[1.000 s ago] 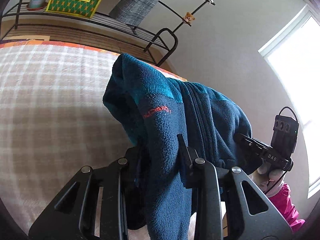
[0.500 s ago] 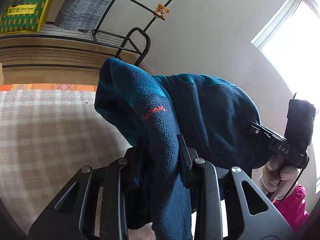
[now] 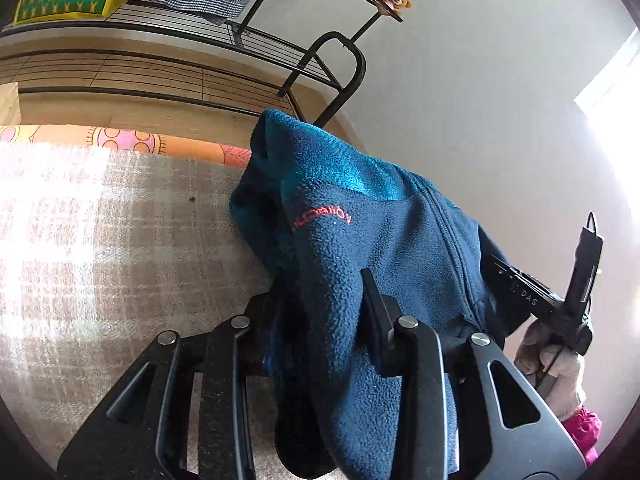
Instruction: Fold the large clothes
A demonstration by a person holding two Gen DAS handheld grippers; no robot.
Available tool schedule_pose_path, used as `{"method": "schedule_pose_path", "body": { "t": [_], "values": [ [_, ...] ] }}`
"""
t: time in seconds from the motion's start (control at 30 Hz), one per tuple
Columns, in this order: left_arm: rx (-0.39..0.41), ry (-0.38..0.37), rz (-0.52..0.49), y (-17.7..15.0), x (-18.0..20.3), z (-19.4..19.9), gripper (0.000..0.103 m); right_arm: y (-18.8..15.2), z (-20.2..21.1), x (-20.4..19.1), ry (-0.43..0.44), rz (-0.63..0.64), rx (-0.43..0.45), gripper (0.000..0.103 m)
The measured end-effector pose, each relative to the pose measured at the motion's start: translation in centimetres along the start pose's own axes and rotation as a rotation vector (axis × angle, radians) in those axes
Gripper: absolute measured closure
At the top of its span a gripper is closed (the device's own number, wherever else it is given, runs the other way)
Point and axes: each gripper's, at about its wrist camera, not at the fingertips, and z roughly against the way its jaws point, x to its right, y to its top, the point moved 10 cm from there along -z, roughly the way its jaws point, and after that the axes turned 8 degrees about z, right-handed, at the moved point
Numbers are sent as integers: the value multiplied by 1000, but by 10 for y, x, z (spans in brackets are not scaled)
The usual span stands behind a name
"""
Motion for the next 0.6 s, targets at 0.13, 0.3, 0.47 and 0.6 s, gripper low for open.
{"method": "schedule_pose_path", "body": {
  "t": [0.13,0.3,0.47,0.6],
  "values": [
    [16,59,-78,-2,7,8,63,-1,5,6,-8,-26,19,76],
    [30,49,-115,-13,21,45,63,4,37,14,-7,-63,48,70],
    [72,27,-190,-31,48,108,63,-5,91,11,15,-71,73,70],
    [114,4,-244,-48,80,171,63,-10,146,0,47,-96,100,70]
  ]
}}
